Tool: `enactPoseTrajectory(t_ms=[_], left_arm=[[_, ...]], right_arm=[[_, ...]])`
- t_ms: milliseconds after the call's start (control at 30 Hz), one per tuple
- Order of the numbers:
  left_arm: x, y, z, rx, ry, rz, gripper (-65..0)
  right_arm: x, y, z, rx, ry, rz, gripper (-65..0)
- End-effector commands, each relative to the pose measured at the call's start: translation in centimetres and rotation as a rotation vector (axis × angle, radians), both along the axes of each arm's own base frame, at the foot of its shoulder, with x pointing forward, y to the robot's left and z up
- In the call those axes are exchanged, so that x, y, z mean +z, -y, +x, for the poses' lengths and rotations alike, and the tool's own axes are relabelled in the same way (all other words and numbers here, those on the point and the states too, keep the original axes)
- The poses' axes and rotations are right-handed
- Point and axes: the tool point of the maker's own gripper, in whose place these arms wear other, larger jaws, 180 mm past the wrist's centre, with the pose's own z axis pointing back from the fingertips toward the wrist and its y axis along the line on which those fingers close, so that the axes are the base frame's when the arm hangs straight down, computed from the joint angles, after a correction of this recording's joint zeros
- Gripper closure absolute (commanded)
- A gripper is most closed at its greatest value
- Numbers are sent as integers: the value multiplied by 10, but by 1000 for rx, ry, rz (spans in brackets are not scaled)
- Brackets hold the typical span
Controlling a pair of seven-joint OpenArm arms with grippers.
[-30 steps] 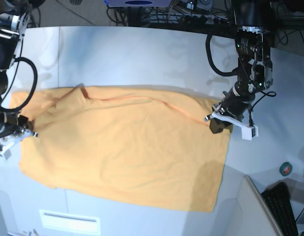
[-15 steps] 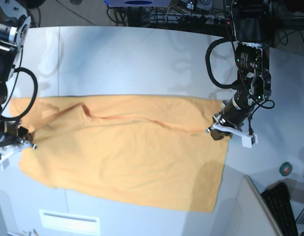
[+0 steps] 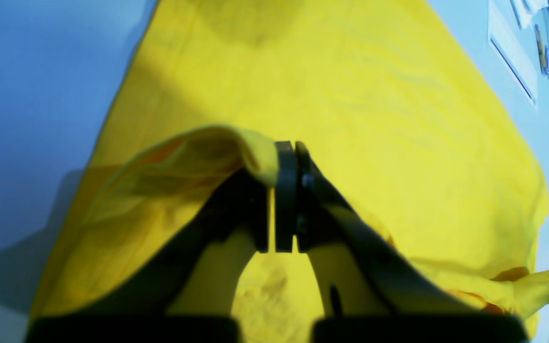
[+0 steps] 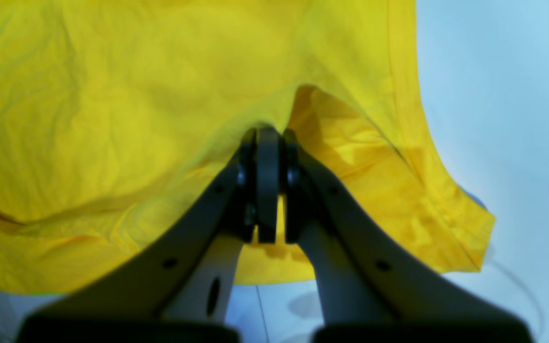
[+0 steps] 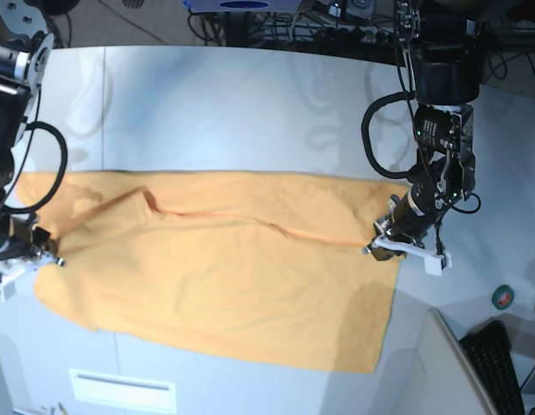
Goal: Layout the t-shirt on the table in an organized manner, then fold the t-shirt properly
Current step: 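Pull the held shirt edge toward the robot with both grippers, then lift the shirt edge with both grippers and draw it back across the table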
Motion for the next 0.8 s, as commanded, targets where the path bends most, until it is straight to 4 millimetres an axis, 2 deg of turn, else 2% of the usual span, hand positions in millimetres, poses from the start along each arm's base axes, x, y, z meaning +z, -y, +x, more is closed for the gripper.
enactPoseTrajectory(t_ms=[0, 267, 300, 367, 433, 467, 500, 600, 633, 700, 767], left_arm=[[18, -5, 14, 9, 60, 6, 0], [16, -7, 12, 19, 56, 1, 0], [17, -8, 13, 20, 58, 1, 0], [18, -8, 13, 22, 60, 0, 0], [19, -9, 14, 25, 64, 1, -201], [21, -11, 16, 33, 79, 4, -304], [27, -14, 20, 50, 111, 9, -400], [36, -23, 24, 98, 182, 26, -578], [37, -23, 24, 101, 194, 29, -601], [33, -25, 12, 102, 189, 41, -607], [28, -31, -9, 114, 181, 54, -607]], right_arm=[[20, 9, 17, -13, 61, -12, 0], [23, 9, 19, -21, 73, -6, 0], [24, 9, 19, -22, 75, -3, -30], [26, 8, 20, -20, 85, -1, -173], [28, 4, 22, -15, 96, 3, -288], [34, 8, 23, -32, 121, 3, -314], [36, 12, 20, -59, 145, 7, -315], [48, 21, 13, -117, 212, 9, -318], [50, 23, 9, -123, 220, 2, -318], [54, 29, -6, -128, 228, -29, -317], [53, 28, -24, -145, 231, -38, -318]])
